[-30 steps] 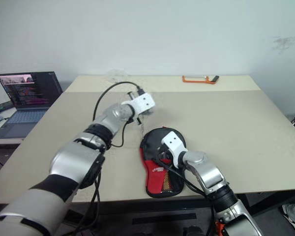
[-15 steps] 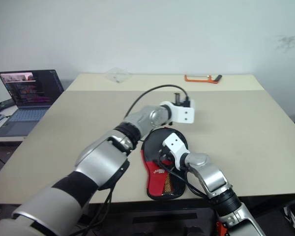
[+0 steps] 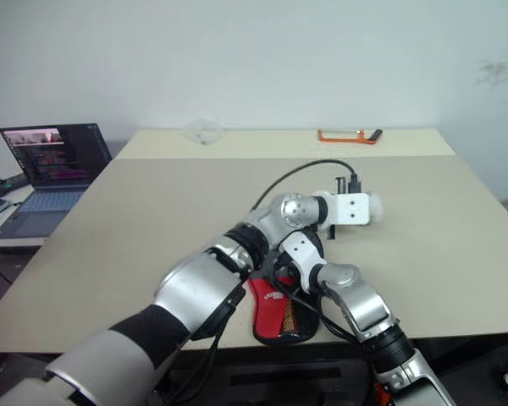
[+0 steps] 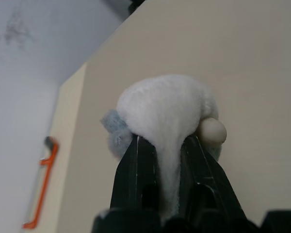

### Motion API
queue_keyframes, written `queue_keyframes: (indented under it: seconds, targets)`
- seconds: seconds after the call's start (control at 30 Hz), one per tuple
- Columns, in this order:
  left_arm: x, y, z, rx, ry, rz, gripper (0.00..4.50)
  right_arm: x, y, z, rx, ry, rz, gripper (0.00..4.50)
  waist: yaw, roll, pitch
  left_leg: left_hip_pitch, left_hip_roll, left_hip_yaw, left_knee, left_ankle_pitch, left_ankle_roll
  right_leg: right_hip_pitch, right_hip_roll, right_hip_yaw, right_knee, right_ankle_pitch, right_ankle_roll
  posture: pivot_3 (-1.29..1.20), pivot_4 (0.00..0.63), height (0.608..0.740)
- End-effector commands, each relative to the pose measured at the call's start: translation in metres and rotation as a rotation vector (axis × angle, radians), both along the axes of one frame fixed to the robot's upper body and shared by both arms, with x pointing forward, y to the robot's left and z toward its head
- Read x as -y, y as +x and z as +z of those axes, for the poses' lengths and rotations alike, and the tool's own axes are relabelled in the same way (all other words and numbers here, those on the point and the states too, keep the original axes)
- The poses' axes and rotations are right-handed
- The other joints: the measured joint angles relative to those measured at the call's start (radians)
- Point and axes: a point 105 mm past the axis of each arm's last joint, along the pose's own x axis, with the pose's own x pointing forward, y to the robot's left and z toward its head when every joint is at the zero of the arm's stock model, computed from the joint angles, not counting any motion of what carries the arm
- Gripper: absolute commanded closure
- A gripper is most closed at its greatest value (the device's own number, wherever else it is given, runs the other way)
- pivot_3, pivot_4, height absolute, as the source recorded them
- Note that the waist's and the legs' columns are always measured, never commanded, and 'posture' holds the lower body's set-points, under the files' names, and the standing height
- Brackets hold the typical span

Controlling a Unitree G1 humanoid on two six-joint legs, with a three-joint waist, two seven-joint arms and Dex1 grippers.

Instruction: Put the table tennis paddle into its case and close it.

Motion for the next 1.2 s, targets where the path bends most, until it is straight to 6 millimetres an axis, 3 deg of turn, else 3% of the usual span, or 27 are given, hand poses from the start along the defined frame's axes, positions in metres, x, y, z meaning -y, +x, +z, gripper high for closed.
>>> queue_keyframes:
  seconds: [0.03,0.1,0.33,0.5,0.67,0.8,0.93,1.03,1.2]
  targets:
    - [0.013,-0.010,0.016,0.006,-0.062,-0.059,4.32,0.013,-0.023,-0.072,-0.269,-0.145,-0.029,0.00,0.000,0.000,0.000,0.001,0.000,0.000,0.000,0.000,0.000,0.001,0.000,0.000,0.000,0.000,0.000,0.00,0.150,0.740]
    - [0.010,-0.009,0.009,-0.016,-0.042,-0.050,4.32,0.013,-0.022,-0.072,-0.267,-0.143,-0.031,0.00,-0.001,0.000,0.000,0.003,0.000,0.000,0.000,0.000,0.000,0.003,0.000,0.000,-0.001,0.000,0.000,0.00,0.150,0.740]
    - [0.003,-0.010,-0.006,-0.083,0.001,-0.062,1.81,0.014,-0.019,-0.072,-0.262,-0.145,-0.036,0.00,-0.003,0.003,-0.003,0.004,0.000,0.000,0.000,0.000,0.000,0.004,0.001,0.000,0.000,0.000,0.000,0.00,0.150,0.740]
    - [-0.003,-0.007,-0.004,-0.090,-0.003,-0.060,0.02,0.014,-0.016,-0.071,-0.258,-0.145,-0.040,0.00,-0.004,0.004,-0.005,0.005,0.001,0.000,0.000,0.000,0.000,0.004,0.001,0.000,0.000,0.000,0.000,0.00,0.150,0.740]
    - [-0.013,-0.003,0.002,-0.108,-0.025,-0.061,0.02,0.014,-0.012,-0.070,-0.249,-0.144,-0.046,0.00,-0.011,0.004,-0.005,0.007,0.001,0.000,0.000,0.000,0.000,0.006,0.001,0.000,0.000,0.000,0.000,0.00,0.150,0.740]
    - [-0.022,0.006,0.020,-0.114,-0.110,-0.018,0.02,0.013,-0.008,-0.069,-0.241,-0.138,-0.055,0.00,-0.016,0.004,-0.005,0.008,0.001,0.000,0.000,0.000,0.000,0.007,0.001,0.000,0.000,0.000,0.000,0.00,0.150,0.740]
    - [-0.042,0.024,0.055,-0.085,-0.226,0.064,0.02,0.012,-0.006,-0.068,-0.236,-0.128,-0.062,0.00,-0.018,0.004,-0.005,0.009,0.001,0.000,0.000,0.000,0.000,0.007,0.001,0.000,0.000,0.000,0.000,0.00,0.150,0.740]
    - [-0.073,0.041,0.070,-0.146,-0.321,0.162,0.02,0.011,-0.003,-0.064,-0.222,-0.110,-0.081,0.00,-0.023,0.004,-0.004,0.009,0.002,0.000,0.000,0.000,0.000,0.007,0.001,0.000,0.000,0.000,0.000,0.00,0.150,0.740]
    - [-0.149,0.051,0.054,-0.315,-0.355,0.230,0.02,0.000,0.001,-0.038,-0.173,-0.006,-0.099,0.00,-0.028,0.004,-0.004,0.010,0.002,0.000,-0.001,0.000,0.000,0.006,0.002,0.001,0.001,0.000,0.000,0.00,0.150,0.740]
